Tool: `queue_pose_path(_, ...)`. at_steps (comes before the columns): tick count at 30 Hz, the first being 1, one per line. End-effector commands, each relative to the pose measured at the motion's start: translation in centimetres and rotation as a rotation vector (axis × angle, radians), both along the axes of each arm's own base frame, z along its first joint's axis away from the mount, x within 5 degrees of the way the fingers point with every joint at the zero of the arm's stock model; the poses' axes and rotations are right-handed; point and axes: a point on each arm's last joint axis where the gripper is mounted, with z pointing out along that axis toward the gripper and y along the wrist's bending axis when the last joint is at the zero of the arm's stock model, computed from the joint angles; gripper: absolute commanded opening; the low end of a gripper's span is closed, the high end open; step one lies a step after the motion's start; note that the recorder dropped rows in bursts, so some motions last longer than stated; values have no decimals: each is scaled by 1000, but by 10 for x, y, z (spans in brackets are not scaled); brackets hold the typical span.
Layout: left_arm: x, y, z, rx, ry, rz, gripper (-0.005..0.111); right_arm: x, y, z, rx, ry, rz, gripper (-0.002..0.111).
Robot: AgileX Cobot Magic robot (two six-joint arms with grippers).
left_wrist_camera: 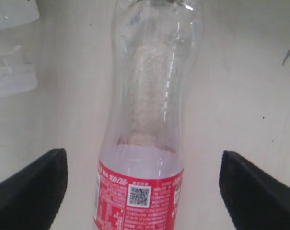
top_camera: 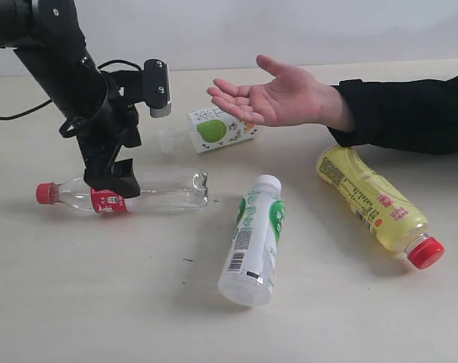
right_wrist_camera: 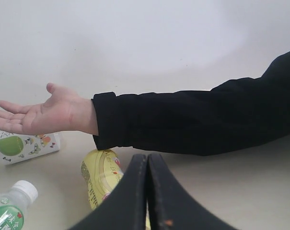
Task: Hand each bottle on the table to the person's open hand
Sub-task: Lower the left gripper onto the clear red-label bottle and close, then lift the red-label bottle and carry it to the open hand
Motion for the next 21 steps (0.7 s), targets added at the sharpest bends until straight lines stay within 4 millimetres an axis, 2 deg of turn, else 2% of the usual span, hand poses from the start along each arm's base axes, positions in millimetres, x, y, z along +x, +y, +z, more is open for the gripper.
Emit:
queue_pose_path(1,3,-4,-16,9,38,15,82,0,0,-1,-4,-3,-4,0)
queue_pose_path(13,7,-5,-53,50,114,15,82,0,0,-1,-4,-3,-4,0)
queue_pose_path(18,9,-6,-56,48,95,17,82,0,0,-1,-4,-3,-4,0)
queue_pose_path(20,9,-5,-56,50,94,16,72,0,0,-1,-4,-3,-4,0)
queue_pose_path(21,9,-5,-56,53,93,11,54,0,0,-1,-4,-3,-4,0)
